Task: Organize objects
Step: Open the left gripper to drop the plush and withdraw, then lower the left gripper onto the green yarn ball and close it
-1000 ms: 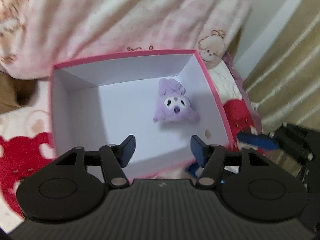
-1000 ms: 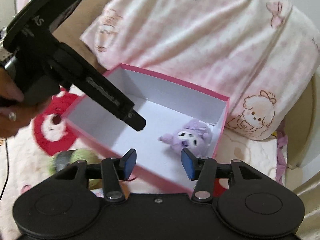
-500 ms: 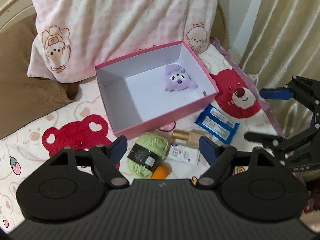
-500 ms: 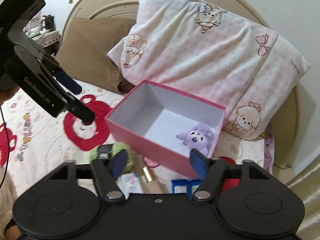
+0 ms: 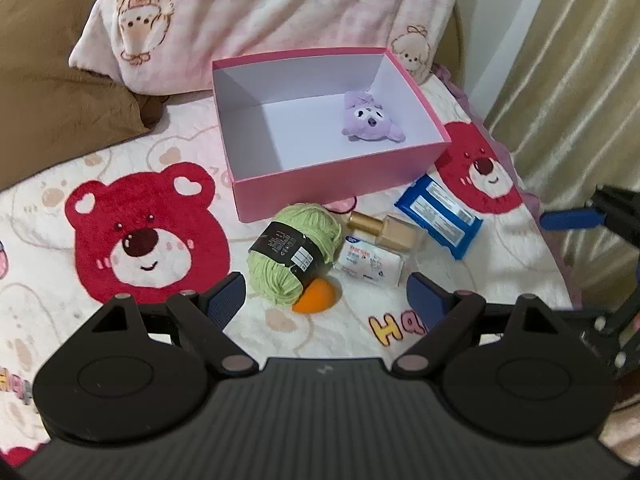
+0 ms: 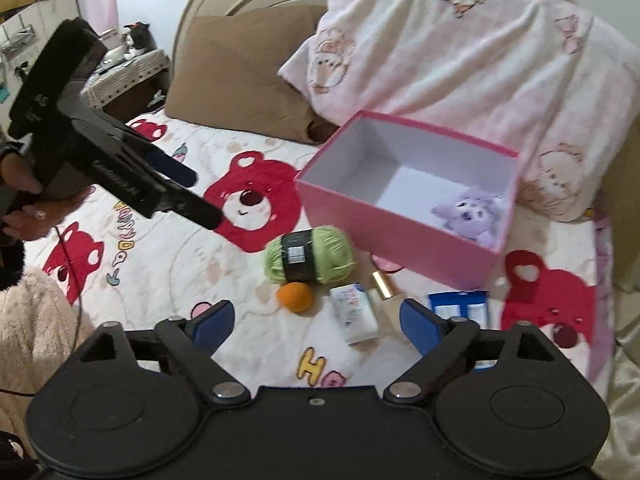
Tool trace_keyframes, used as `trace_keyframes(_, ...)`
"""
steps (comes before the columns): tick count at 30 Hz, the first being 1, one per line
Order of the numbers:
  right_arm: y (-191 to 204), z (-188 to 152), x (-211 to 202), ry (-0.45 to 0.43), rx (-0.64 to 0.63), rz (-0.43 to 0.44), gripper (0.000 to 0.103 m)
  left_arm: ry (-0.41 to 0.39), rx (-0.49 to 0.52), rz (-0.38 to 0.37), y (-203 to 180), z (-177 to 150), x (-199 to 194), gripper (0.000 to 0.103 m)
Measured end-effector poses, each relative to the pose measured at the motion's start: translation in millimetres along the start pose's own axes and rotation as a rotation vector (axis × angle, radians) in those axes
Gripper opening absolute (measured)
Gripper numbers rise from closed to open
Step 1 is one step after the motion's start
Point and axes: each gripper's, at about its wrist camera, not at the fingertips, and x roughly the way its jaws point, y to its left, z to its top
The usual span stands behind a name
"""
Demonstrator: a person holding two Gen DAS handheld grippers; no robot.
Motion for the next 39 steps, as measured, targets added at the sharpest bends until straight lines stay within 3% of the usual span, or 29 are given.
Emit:
trace_keyframes(7, 9, -10, 44, -0.049, -0.066, 0.012, 0.094, -0.048, -0.090, -0.033, 12, -12, 41, 0.092)
trace_keyframes(11, 20, -15, 75, -0.046, -0.172, -0.021, 0.094, -0.049, -0.154, 0.009, 23, -21, 70, 0.092)
trace_keyframes(16, 26, -16, 111, -0.043, -0.236, -0.039, 0.094, -0.082, -0.183, 0.011, 33, -32, 84, 0.092)
trace_keyframes(21, 17, -11, 140, -0.032, -0.183, 0.029, 0.094, -0.117, -0.247, -0.069, 44, -40, 94, 0.092)
trace_keyframes(27, 4, -9, 176, -0.034, -0.209, -0.037, 0.094, -0.154, -0.305, -0.054, 59, -52, 117, 0.092)
trace_keyframes(30, -1, -11, 193, -0.014, -0.229, -0.047, 0.093, -0.171, -0.343, -0.057, 70, -57, 126, 0.089)
trace_keyframes(32, -5, -12, 198, -0.038, -0.202, -0.053, 0.093, -0.186, -0.365, -0.010, 73, -58, 128, 0.084)
trace_keyframes(35, -10, -10, 206, -0.021, -0.173, -0.025, 0.093, -0.187, -0.380, -0.040, 79, -58, 133, 0.078)
trace_keyframes(37, -9, -9, 211, -0.024, -0.202, -0.038, 0.093, -0.175, -0.387, -0.055, 82, -58, 140, 0.067)
trace_keyframes(39, -7, -7, 217, -0.008, -0.233, -0.035, 0.095, -0.172, -0.393, -0.073, 85, -61, 145, 0.066)
